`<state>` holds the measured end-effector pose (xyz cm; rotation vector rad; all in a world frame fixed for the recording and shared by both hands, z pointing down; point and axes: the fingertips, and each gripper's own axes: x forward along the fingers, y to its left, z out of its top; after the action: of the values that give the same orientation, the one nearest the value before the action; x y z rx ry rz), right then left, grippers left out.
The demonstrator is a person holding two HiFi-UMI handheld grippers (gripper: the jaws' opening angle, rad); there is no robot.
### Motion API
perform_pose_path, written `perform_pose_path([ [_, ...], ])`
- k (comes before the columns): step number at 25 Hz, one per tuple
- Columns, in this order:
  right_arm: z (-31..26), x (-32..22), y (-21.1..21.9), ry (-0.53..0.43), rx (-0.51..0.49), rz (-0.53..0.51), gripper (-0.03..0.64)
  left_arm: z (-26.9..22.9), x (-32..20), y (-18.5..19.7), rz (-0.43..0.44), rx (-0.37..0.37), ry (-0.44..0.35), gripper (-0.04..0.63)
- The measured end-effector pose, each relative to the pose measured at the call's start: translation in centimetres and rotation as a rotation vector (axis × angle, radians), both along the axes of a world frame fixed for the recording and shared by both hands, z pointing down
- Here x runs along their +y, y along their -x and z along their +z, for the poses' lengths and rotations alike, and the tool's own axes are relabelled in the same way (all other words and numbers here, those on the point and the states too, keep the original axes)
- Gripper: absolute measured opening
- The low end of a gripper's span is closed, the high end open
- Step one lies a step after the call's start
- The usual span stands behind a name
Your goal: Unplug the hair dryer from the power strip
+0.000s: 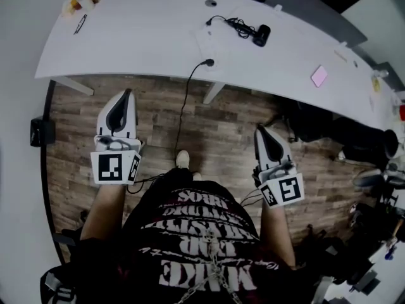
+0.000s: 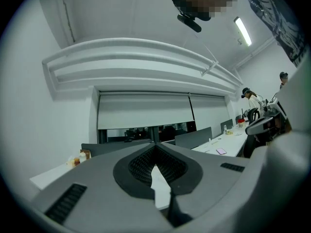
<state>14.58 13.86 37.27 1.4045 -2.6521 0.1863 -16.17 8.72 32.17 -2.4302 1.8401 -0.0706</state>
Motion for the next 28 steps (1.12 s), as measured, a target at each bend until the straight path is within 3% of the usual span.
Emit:
perform_pose_path([
  [6,-1.4,-2.4,1.5,-0.039,0.007,0.018,0.037,0.7,-2.1,1.2,0.028,0.014,-0.001,0.021],
  [13,-0.4,-3.2,1.3,0.001,-0.019,0.031,0.037,2.3,-2.8,3.2,0.001,0.020,0.042,0.021],
  [28,0.1,-2.7,0.7,0.031,-0.048,0.029,0.037,1.9,-2.7,1.2,0.024,0.023,0.044,0.021],
])
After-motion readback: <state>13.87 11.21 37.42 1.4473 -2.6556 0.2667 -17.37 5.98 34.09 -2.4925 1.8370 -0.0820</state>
